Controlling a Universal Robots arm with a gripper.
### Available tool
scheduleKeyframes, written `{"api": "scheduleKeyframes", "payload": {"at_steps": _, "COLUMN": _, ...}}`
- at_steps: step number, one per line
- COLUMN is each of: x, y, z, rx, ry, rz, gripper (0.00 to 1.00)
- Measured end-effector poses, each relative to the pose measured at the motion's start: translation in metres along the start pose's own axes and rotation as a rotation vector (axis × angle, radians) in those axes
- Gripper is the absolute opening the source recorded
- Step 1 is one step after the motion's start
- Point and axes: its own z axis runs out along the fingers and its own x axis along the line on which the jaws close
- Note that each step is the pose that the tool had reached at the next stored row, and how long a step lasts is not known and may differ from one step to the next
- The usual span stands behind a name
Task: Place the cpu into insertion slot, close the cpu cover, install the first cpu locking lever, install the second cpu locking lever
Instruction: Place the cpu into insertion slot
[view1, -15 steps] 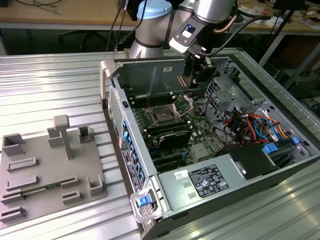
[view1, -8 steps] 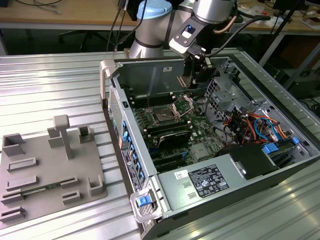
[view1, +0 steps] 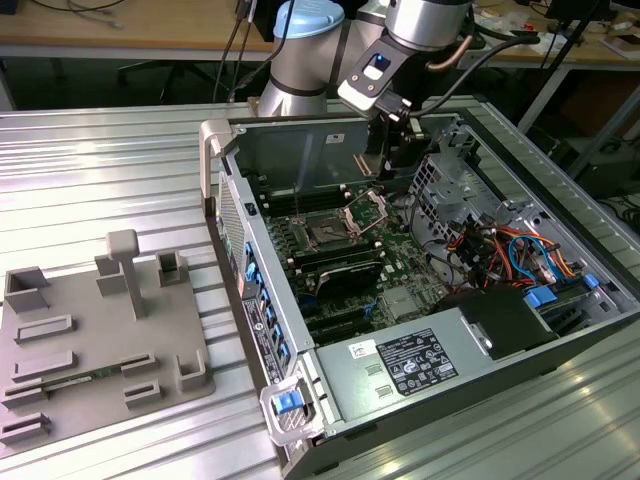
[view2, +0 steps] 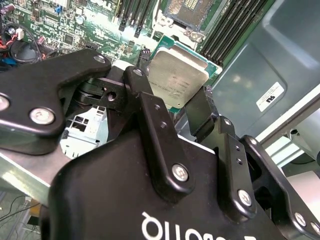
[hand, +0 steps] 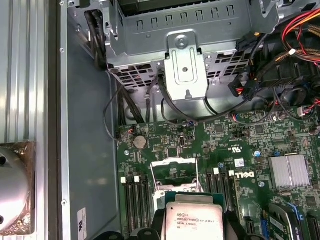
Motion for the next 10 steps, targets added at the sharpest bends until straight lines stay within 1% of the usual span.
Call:
{"api": "scheduleKeyframes", "payload": {"at_steps": 3, "x": -0.0002, "y": 0.0, "z": 0.0012, "rx": 0.0, "ry": 0.0, "rz": 0.0, "gripper": 0.55}}
{"api": "scheduleKeyframes", "payload": {"at_steps": 10, "x": 0.0, "y": 0.0, "z": 0.0013, "rx": -0.0001, "ry": -0.0003, "rz": 0.0, "gripper": 0.55}}
